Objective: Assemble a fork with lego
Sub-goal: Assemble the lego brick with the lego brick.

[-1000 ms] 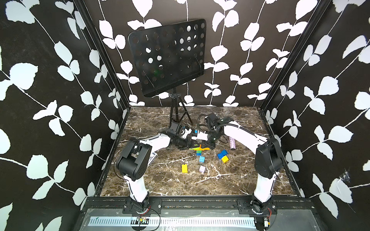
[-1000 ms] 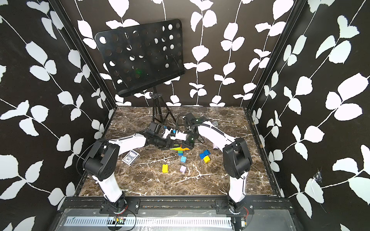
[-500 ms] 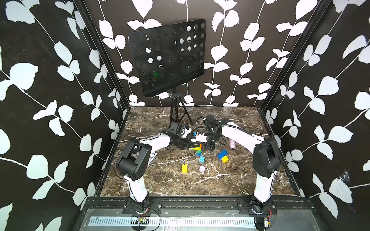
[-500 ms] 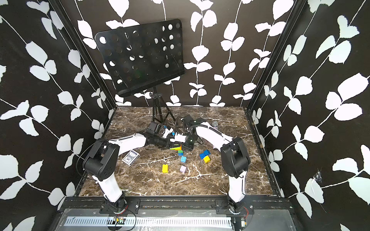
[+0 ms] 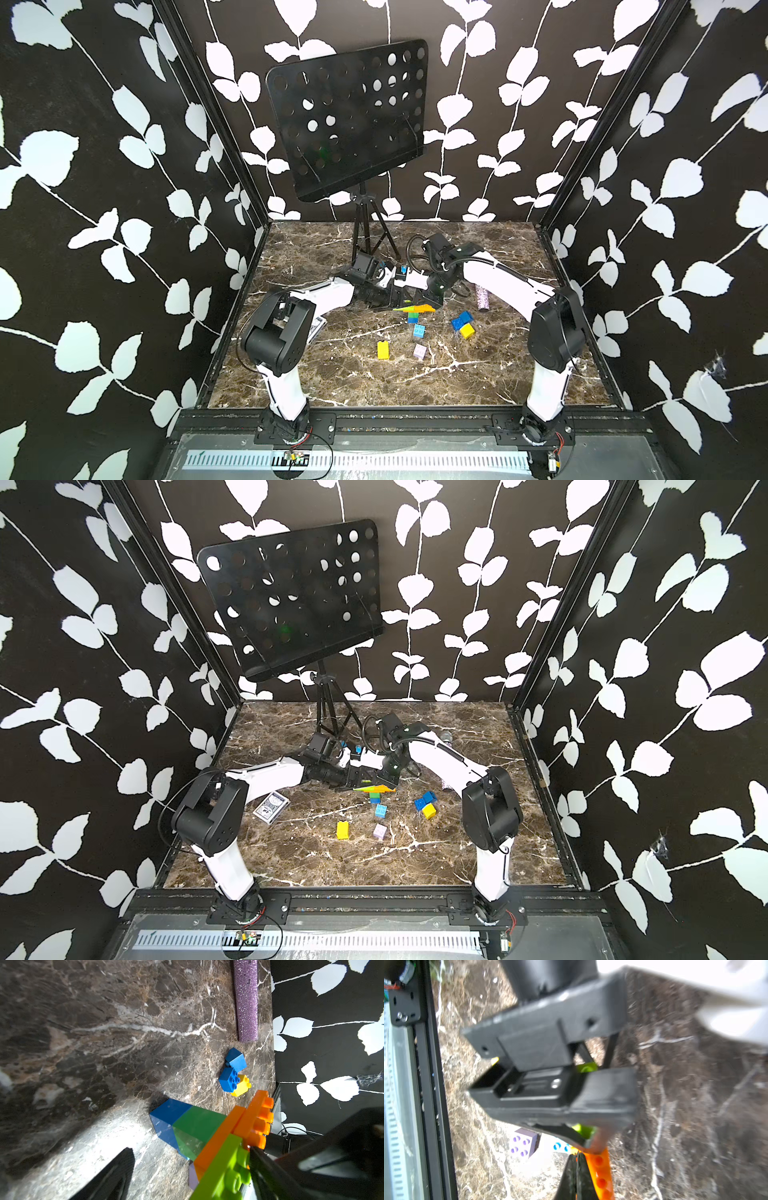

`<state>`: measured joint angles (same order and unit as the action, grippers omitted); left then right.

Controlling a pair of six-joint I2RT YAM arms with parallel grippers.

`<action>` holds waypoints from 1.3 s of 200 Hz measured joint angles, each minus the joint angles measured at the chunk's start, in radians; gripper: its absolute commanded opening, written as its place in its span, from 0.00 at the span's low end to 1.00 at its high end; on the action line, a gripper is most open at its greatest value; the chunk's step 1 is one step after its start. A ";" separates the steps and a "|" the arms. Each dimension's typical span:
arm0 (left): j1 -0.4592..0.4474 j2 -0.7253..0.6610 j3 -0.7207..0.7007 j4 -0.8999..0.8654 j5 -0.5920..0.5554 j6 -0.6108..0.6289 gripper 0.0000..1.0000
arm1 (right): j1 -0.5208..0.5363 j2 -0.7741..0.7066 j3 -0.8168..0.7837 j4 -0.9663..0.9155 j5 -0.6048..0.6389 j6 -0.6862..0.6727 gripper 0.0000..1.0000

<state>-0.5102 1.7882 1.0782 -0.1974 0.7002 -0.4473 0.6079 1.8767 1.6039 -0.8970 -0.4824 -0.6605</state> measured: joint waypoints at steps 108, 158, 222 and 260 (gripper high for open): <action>0.000 0.000 0.000 0.001 -0.002 0.001 0.88 | -0.006 0.026 -0.015 0.007 0.039 0.004 0.00; 0.000 -0.001 0.000 0.001 -0.002 0.002 0.91 | -0.006 0.015 -0.016 0.018 0.044 0.034 0.00; -0.003 -0.006 0.003 0.001 -0.017 -0.023 0.96 | -0.029 -0.165 -0.056 0.127 -0.003 0.122 0.04; -0.003 -0.032 0.014 -0.016 -0.052 -0.032 0.98 | -0.041 -0.215 -0.108 0.171 -0.021 0.164 0.08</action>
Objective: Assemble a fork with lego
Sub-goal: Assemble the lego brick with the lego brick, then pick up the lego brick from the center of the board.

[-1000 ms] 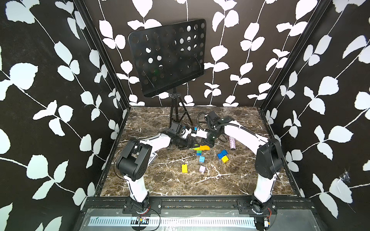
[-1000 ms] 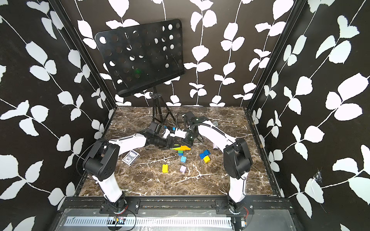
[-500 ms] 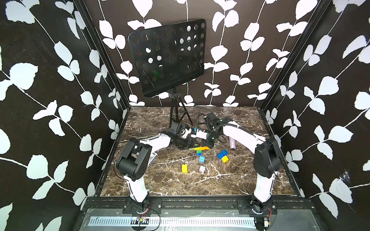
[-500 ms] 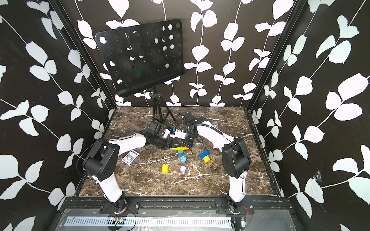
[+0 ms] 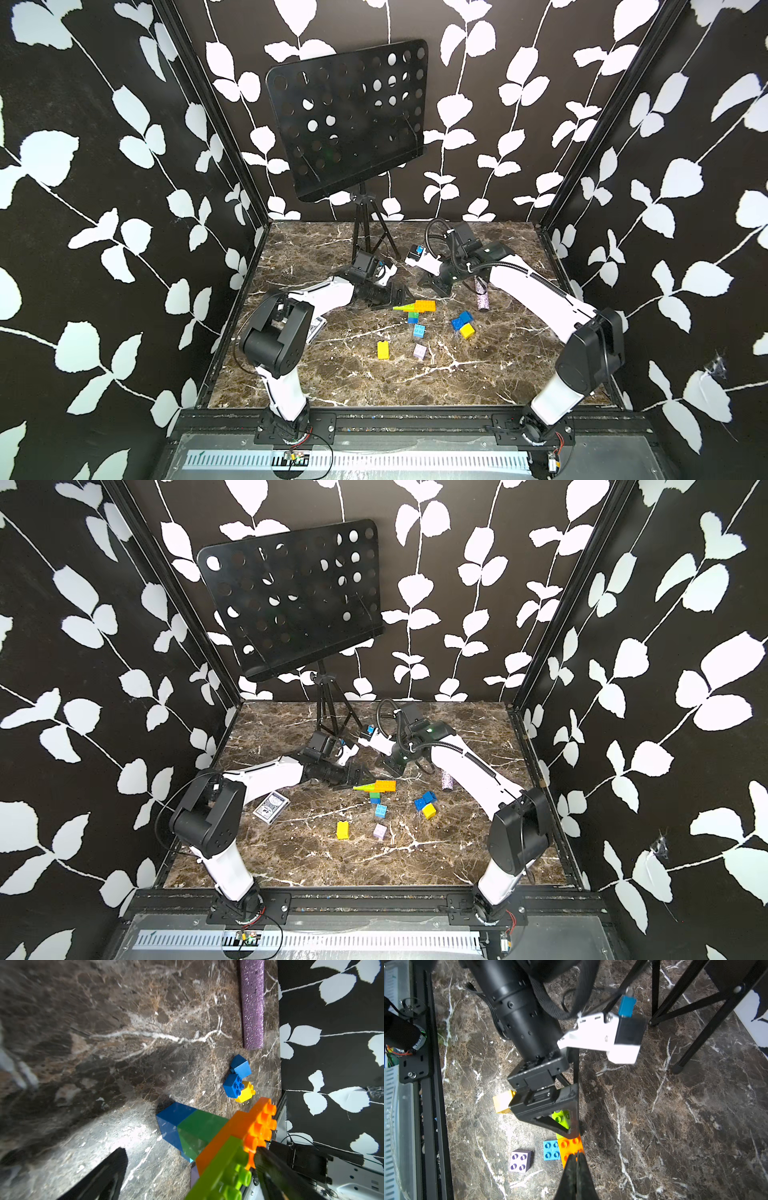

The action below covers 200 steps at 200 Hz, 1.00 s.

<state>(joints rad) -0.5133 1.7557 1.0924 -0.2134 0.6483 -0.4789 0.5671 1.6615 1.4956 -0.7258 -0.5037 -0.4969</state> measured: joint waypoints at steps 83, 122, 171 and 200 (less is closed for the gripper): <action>0.035 -0.169 -0.031 0.014 -0.048 -0.032 0.97 | 0.002 -0.127 -0.159 0.074 0.001 0.091 0.38; 0.082 -0.280 -0.172 0.004 -0.104 -0.027 0.97 | 0.070 -0.319 -0.370 0.106 0.036 0.133 0.43; 0.109 -0.349 -0.340 0.043 -0.117 -0.045 0.96 | 0.202 -0.377 -0.591 0.175 0.142 0.244 0.47; 0.111 -0.384 -0.402 0.089 -0.114 -0.060 0.96 | 0.248 -0.392 -0.686 0.231 0.212 0.331 0.50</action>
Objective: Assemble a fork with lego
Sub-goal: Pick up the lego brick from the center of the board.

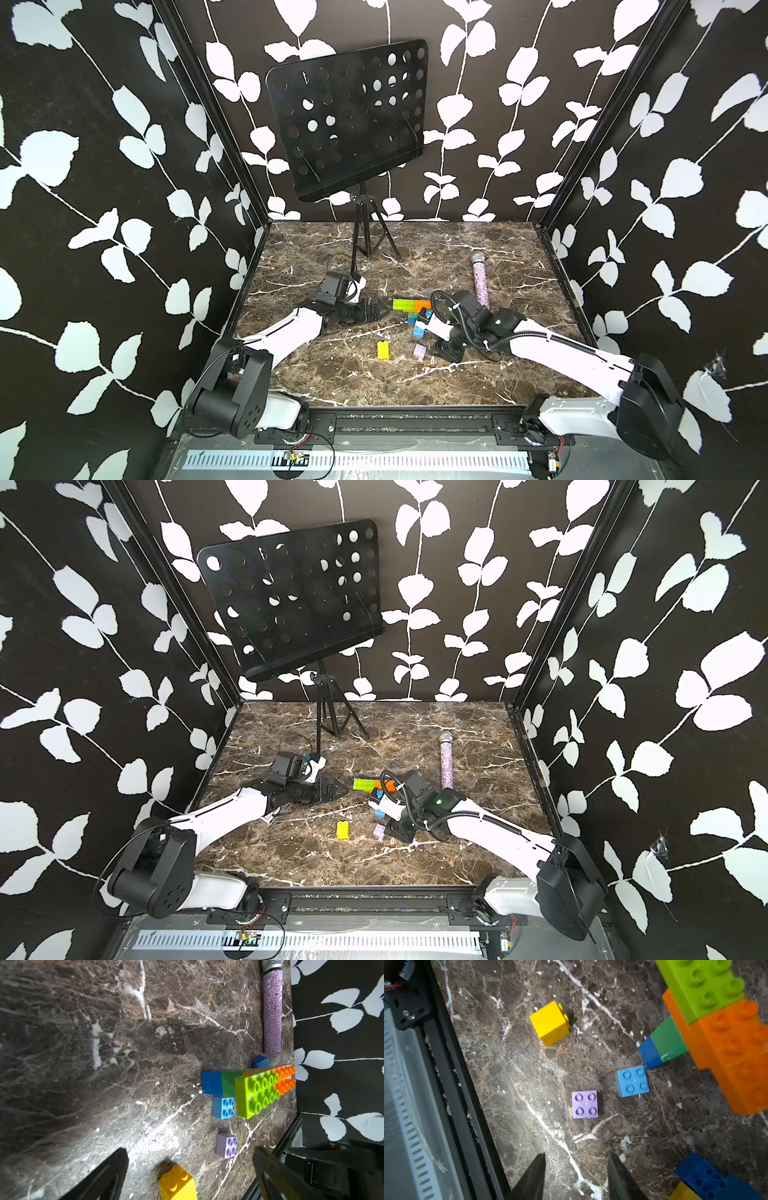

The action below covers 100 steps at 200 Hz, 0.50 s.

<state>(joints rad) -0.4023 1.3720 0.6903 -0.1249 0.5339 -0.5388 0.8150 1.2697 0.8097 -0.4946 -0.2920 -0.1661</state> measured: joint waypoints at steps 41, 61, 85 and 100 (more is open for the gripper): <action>0.000 -0.043 -0.062 0.010 -0.012 -0.012 0.95 | 0.032 0.005 -0.044 0.065 0.054 0.076 0.56; 0.000 -0.054 -0.078 0.012 -0.023 -0.018 0.95 | 0.043 0.044 -0.025 0.068 0.064 0.081 0.57; 0.000 -0.062 -0.085 0.011 -0.035 -0.021 0.95 | 0.050 0.121 0.026 0.059 0.067 0.080 0.57; 0.000 -0.062 -0.085 0.013 -0.039 -0.023 0.95 | 0.051 0.150 0.040 0.058 0.069 0.080 0.57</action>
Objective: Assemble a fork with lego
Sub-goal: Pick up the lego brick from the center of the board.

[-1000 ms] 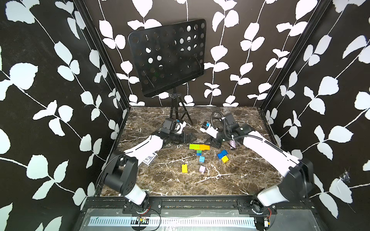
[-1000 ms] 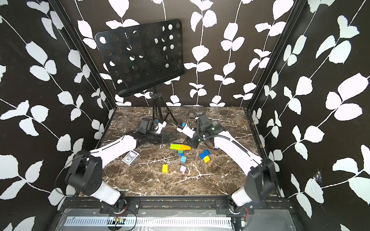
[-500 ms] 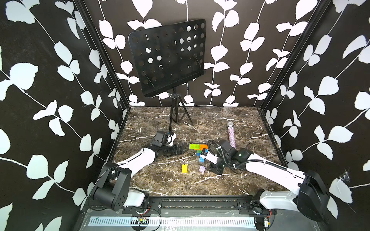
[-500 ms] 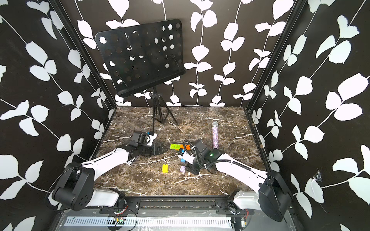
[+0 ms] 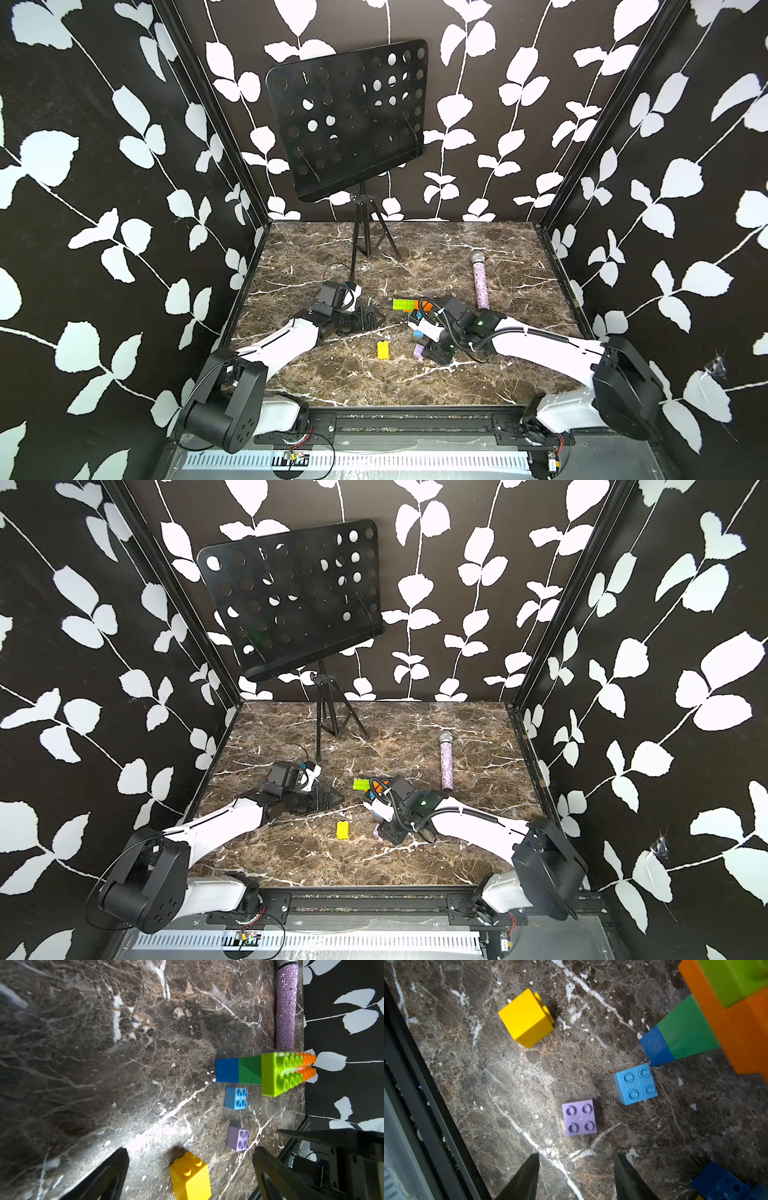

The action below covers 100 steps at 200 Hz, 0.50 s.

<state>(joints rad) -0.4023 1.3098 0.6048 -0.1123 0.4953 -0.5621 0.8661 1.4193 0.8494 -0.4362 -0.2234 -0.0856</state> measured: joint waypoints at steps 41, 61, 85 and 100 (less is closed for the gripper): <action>0.000 -0.002 -0.016 0.003 -0.011 -0.015 0.95 | 0.014 0.075 0.063 -0.055 0.021 -0.004 0.58; 0.000 -0.003 -0.029 0.002 -0.024 -0.023 0.95 | 0.023 0.121 0.103 -0.085 0.035 -0.016 0.59; 0.002 -0.003 -0.039 0.006 -0.031 -0.033 0.95 | 0.038 0.172 0.137 -0.118 0.053 -0.035 0.59; 0.003 -0.003 -0.044 0.009 -0.032 -0.037 0.94 | 0.045 0.202 0.154 -0.134 0.064 -0.045 0.59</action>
<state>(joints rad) -0.3988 1.3067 0.5610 -0.1036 0.4633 -0.5991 0.9112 1.6211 1.0035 -0.5705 -0.1589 -0.1307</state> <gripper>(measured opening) 0.944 0.589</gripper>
